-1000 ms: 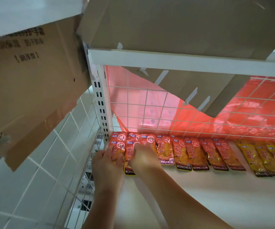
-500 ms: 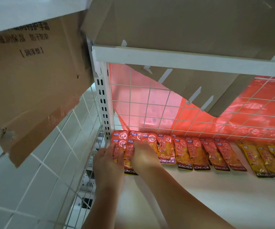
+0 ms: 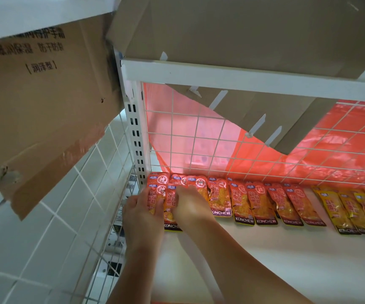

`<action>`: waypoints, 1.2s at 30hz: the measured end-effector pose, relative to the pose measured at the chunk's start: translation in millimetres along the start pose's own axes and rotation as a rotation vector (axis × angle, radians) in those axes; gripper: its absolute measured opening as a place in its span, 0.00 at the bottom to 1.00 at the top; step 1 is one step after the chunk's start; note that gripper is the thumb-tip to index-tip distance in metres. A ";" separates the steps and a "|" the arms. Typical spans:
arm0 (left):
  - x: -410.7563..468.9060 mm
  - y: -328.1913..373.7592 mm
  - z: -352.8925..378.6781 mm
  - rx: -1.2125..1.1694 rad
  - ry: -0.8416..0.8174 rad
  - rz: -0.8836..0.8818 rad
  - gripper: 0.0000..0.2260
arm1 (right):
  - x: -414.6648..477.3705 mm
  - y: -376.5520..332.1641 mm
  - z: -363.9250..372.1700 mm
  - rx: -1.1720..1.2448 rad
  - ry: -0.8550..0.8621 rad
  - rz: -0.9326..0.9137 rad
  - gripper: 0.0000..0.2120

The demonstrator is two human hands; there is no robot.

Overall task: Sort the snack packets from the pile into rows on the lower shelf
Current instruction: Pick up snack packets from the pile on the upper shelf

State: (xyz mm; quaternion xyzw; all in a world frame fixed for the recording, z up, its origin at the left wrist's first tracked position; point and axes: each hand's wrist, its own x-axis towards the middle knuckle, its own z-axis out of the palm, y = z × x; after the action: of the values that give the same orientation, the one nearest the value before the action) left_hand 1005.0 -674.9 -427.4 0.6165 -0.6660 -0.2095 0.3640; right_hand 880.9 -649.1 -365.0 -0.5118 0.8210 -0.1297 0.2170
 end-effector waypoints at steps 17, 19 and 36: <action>-9.4 83.0 -44.9 -0.132 0.150 0.332 0.17 | -57.3 53.9 -68.6 0.371 0.371 -0.258 0.06; -12.4 111.5 -58.8 -0.224 0.144 0.366 0.16 | -68.4 63.6 -92.2 0.433 0.426 -0.269 0.06; -195.6 452.8 -102.8 -0.671 -0.279 1.011 0.12 | -339.6 237.2 -373.1 0.485 1.078 -0.408 0.04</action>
State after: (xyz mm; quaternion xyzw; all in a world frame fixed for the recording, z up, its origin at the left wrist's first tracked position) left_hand 773.8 -398.2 -75.6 0.0439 -0.8145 -0.2879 0.5017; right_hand 642.0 -243.1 -66.9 -0.4571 0.6478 -0.5914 -0.1471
